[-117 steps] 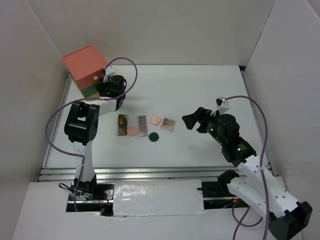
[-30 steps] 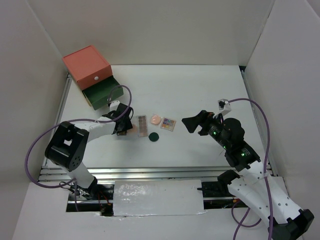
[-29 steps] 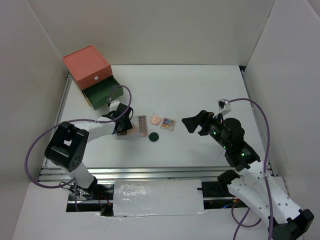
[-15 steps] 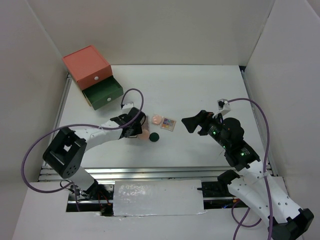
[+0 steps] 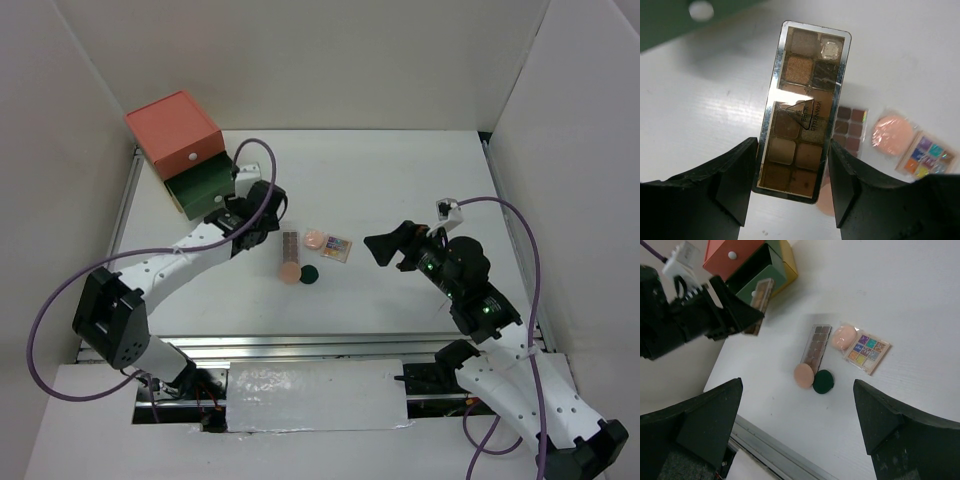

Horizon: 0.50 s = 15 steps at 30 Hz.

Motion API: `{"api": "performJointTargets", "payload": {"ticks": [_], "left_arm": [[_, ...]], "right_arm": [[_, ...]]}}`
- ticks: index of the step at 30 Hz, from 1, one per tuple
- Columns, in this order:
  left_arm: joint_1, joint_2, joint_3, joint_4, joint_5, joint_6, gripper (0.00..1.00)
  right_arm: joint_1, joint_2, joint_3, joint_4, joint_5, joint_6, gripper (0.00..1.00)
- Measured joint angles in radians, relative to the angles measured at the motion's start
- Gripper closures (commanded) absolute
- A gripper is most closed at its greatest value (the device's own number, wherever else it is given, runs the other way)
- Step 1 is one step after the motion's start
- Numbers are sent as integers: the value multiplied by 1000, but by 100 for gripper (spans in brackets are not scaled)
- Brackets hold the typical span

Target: Organize the makeup

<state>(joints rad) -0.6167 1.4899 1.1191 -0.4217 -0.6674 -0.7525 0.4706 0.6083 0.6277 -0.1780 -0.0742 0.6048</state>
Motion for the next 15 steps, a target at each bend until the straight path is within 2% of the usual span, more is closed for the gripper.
{"api": "performJointTargets", "payload": {"ticks": [4,7,10,15], "left_arm": [[96,9,140,7,30,150,97],[189,58,274,17,64,273,100],[251,119,373,22,84,393,100],[255,183,443,38,126,650,100]], "right_arm": [[0,-5,0,0,2,0,0],[0,-10,0,-1,6,0,0],[0,-18,0,-1,6,0,0],[0,-34,-3,-1,5,0,0]]}}
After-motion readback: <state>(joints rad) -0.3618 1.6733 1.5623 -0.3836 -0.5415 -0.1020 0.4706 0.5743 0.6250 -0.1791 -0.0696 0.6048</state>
